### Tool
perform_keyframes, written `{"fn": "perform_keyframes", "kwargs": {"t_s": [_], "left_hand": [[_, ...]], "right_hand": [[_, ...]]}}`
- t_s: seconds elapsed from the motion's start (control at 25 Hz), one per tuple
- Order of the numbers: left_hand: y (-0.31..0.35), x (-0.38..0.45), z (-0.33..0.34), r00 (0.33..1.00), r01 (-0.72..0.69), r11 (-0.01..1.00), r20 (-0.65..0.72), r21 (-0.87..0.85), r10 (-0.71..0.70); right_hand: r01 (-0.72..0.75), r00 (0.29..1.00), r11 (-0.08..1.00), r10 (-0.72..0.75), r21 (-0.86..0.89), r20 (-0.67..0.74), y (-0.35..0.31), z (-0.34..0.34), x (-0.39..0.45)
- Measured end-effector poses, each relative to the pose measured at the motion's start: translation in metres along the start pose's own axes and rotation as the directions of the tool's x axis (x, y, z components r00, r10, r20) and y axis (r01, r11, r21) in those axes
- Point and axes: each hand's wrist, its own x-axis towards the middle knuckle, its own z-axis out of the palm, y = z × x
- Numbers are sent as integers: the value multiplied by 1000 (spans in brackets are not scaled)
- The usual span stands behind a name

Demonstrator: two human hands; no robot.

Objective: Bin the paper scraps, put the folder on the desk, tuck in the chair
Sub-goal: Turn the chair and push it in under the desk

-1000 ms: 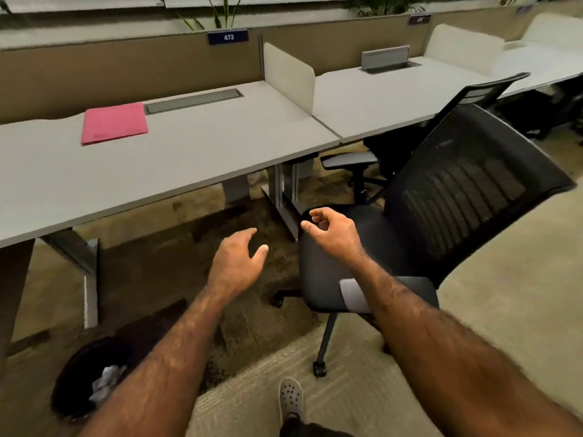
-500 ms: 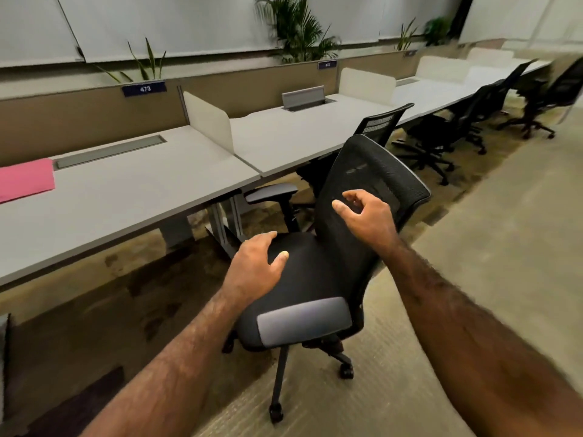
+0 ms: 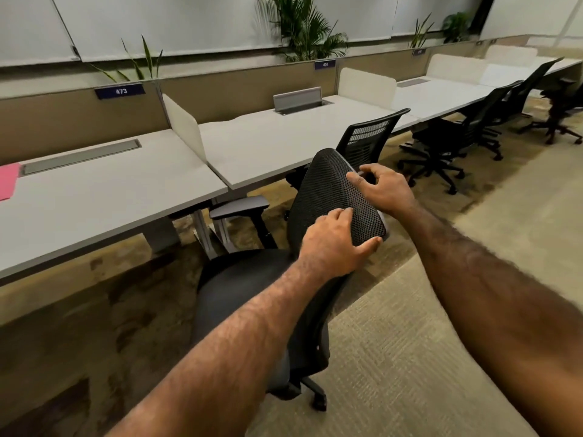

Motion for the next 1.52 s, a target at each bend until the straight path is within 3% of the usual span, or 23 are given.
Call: {"fn": "perform_keyframes", "kwargs": {"t_s": [0.12, 0.32, 0.52, 0.76, 0.92, 1.04, 1.24, 1.52], "left_hand": [[18, 32, 26, 992, 114, 993, 46, -16, -114], [29, 63, 63, 942, 325, 945, 108, -38, -319], [37, 68, 71, 905, 424, 897, 68, -120, -419], [39, 42, 54, 927, 376, 920, 63, -109, -371], [25, 12, 28, 931, 313, 950, 201, -10, -305], [10, -9, 3, 887, 260, 960, 369, 98, -278], [-18, -54, -40, 758, 255, 960, 593, 112, -271], [-74, -120, -89, 651, 330, 898, 619, 290, -439]], "right_hand": [[33, 983, 998, -24, -46, 183, 22, 9, 32], [76, 895, 990, -14, -121, 446, 50, 33, 61], [122, 931, 980, -59, -156, 359, 64, 37, 63], [182, 969, 977, -159, -110, 190, 73, 37, 49], [207, 964, 973, -186, -98, 190, 75, 42, 37], [180, 962, 981, -161, -69, 222, 77, 46, 24], [198, 966, 976, -178, -89, 188, 71, 43, -5], [188, 976, 972, -170, -139, 133, 61, 32, -49]]}}
